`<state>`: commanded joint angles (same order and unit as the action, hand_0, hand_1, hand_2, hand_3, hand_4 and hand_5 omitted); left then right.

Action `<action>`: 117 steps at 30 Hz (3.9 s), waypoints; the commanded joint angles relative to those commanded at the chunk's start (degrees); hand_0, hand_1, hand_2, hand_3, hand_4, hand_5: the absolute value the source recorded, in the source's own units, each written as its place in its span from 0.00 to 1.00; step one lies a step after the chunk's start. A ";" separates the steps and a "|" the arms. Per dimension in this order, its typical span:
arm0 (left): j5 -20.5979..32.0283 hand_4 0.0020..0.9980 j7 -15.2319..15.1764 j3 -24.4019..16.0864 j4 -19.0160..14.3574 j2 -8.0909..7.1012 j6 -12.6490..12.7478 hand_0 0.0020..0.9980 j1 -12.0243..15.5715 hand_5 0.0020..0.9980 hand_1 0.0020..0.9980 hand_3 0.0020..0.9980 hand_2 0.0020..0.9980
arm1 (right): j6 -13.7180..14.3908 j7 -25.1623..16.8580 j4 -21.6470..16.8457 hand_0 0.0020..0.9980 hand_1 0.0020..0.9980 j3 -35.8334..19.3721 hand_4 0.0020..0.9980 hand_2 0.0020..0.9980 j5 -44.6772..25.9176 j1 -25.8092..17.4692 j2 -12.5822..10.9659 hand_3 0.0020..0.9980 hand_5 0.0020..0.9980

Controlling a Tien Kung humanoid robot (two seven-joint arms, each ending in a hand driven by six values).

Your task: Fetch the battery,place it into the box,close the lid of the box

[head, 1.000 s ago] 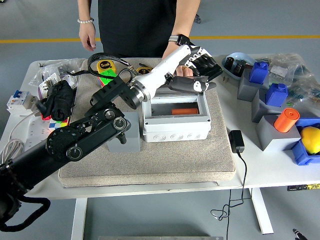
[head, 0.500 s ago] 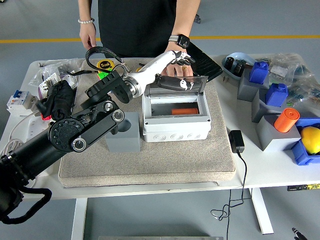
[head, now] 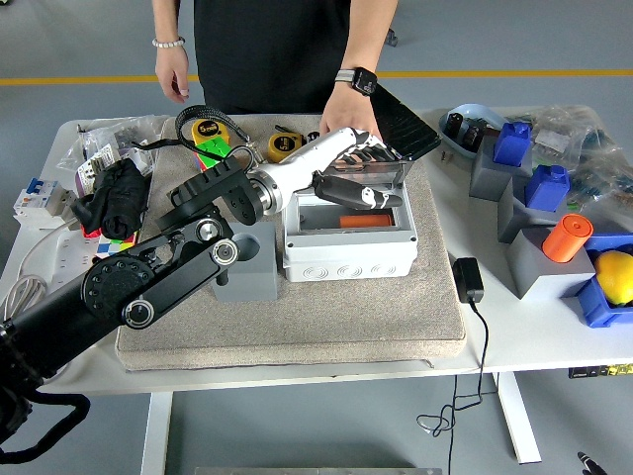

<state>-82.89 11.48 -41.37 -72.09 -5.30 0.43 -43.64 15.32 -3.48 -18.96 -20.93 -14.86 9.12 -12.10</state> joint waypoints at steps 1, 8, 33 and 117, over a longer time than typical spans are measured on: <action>0.30 0.97 -0.27 -0.05 -0.95 -0.07 0.22 0.68 0.76 0.40 0.74 0.68 0.73 | -0.07 0.02 0.02 0.66 0.64 0.10 0.87 0.63 -0.03 -0.03 0.02 0.53 0.41; 1.51 0.97 -0.47 0.74 -4.45 -0.65 0.66 0.68 3.94 0.40 0.74 0.68 0.73 | -0.20 0.01 0.01 0.67 0.64 0.05 0.87 0.63 -0.01 -0.02 -0.01 0.53 0.41; 0.73 0.95 -4.40 0.51 6.01 0.81 3.93 0.74 -3.70 0.38 0.78 0.73 0.76 | -0.06 -0.15 -0.12 0.66 0.64 0.17 0.87 0.63 -0.19 0.16 0.01 0.53 0.41; 30.27 0.95 -16.42 -28.87 -3.32 -11.00 8.91 0.52 23.74 0.38 0.63 0.62 0.60 | -2.72 2.13 1.60 0.66 0.64 2.23 0.86 0.63 -3.16 -0.02 0.09 0.53 0.41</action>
<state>-52.61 -4.94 -70.24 -75.41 -16.30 9.34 -19.90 12.60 -1.36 -17.36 -18.70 -18.02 9.10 -12.01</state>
